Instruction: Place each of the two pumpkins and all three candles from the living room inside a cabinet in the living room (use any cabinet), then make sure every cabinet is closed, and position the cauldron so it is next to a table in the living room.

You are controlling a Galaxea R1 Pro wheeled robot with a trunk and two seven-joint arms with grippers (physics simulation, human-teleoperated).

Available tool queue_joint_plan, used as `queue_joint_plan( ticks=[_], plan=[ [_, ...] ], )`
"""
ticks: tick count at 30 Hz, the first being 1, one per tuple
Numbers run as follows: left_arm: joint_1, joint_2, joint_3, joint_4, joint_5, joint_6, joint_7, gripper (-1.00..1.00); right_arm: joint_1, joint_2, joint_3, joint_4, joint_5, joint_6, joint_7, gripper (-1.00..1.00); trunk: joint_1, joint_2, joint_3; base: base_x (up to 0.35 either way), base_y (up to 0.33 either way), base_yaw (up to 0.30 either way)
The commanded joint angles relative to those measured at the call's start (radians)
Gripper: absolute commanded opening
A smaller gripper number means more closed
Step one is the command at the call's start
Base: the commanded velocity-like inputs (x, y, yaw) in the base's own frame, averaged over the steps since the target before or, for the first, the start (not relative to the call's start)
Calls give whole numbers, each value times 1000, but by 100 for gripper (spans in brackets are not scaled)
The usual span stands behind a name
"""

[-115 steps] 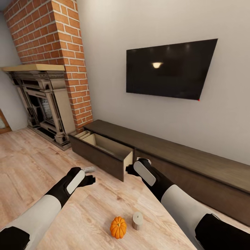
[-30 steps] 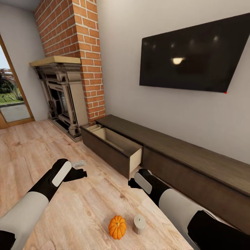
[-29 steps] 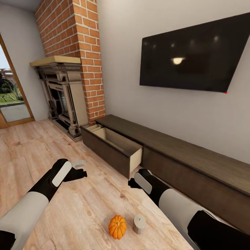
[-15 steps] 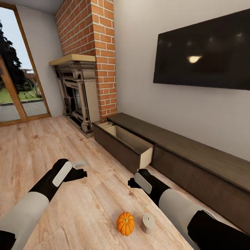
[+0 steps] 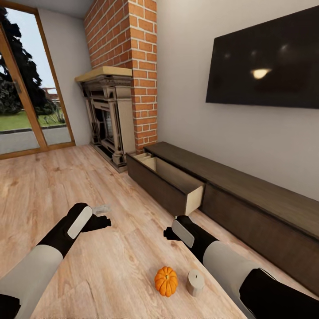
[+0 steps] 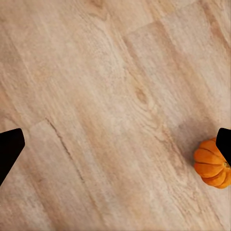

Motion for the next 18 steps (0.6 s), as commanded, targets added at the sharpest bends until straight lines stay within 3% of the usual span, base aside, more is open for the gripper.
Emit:
queue_joint_plan(
  ticks=[1,10,18],
  plan=[
    [-1,1,-4,-1,10,1,10,100,-1,-1,7,-1,-9,1,-8,100,4,-8,-4,0,0,8],
    [-1,0,-8,2,9,0,13,100,-1,-12,-4,-1,-10,0,-8,100,38,-71,-32,0,0,-6],
    [-1,0,-12,4,9,-1,14,100,-2,-37,-7,-1,-11,-17,-8,100,44,-76,-63,0,0,-5]
  ],
)
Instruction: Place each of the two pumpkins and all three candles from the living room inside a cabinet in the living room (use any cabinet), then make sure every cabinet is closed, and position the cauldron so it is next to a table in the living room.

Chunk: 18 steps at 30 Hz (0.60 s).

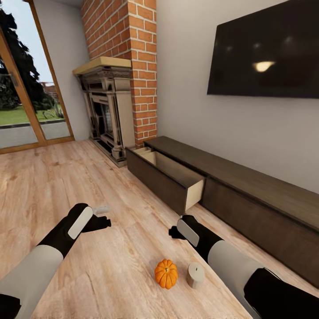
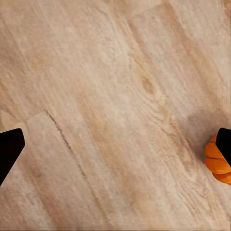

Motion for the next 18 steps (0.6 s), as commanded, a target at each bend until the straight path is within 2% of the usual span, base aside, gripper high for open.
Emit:
queue_joint_plan(
  ticks=[1,7,12,18],
  plan=[
    [-1,1,-5,-1,10,1,10,100,-1,-3,7,-1,-10,-1,-8,100,0,-1,-5,0,0,-1],
    [-1,1,-5,-3,10,1,10,100,-2,-16,7,3,-12,-9,-13,100,3,-2,-28,0,0,0],
    [-1,1,-4,-7,10,1,10,100,-3,-40,5,4,-17,-10,-18,100,5,-3,-48,0,0,0],
    [-1,1,-2,-8,10,1,9,100,-3,-47,5,9,-18,-11,-20,100,8,-5,-71,0,0,0]
  ],
)
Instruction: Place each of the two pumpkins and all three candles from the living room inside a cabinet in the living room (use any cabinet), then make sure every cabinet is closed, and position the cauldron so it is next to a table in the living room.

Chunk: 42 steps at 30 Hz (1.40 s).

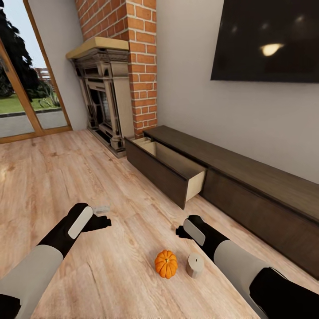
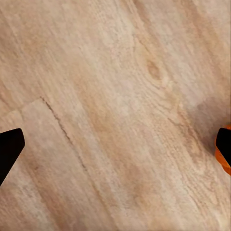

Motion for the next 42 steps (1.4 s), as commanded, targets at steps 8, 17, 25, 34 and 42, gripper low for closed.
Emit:
queue_joint_plan(
  ticks=[8,17,25,34,42],
  plan=[
    [-1,1,-8,-2,11,1,5,100,-1,-3,7,2,-9,2,-8,100,3,-2,-32,0,0,0],
    [-1,1,-7,-3,11,1,3,100,-2,-24,6,9,-9,5,-10,100,7,-5,-67,0,0,0],
    [-1,1,-7,-3,11,1,2,100,-1,-38,-92,9,-5,11,-11,100,11,-6,-98,0,0,0],
    [-1,1,-7,-3,10,1,3,100,-1,-45,-115,11,-4,10,-9,100,14,-8,-121,0,0,0],
    [-1,1,-6,-3,10,1,3,100,0,-64,-117,11,-6,5,-7,100,14,-8,-121,0,0,0]
  ],
)
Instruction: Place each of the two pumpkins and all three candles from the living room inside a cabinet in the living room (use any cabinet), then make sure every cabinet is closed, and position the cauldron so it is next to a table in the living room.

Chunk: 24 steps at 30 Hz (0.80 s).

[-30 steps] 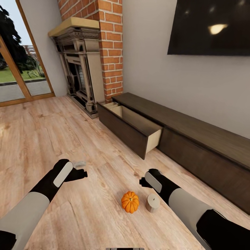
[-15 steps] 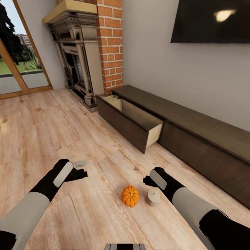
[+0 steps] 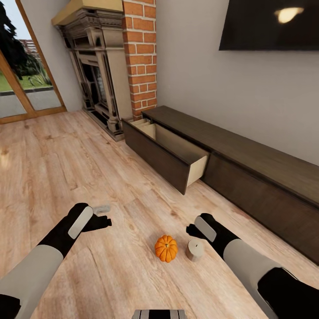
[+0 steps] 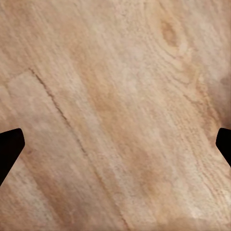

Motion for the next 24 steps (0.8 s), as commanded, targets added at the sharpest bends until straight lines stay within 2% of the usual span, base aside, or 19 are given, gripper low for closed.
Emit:
queue_joint_plan(
  ticks=[1,5,24],
  plan=[
    [-1,1,-4,-1,11,1,9,100,-1,-4,7,-1,-10,1,-7,100,0,0,-1,0,0,0],
    [-1,1,-4,-1,11,1,7,100,-1,-15,7,-1,-11,1,-3,100,0,0,-1,0,0,0],
    [-1,1,-6,-2,11,1,11,100,-1,-20,7,-1,-11,4,1,100,0,0,-1,62,0,0]
  ],
)
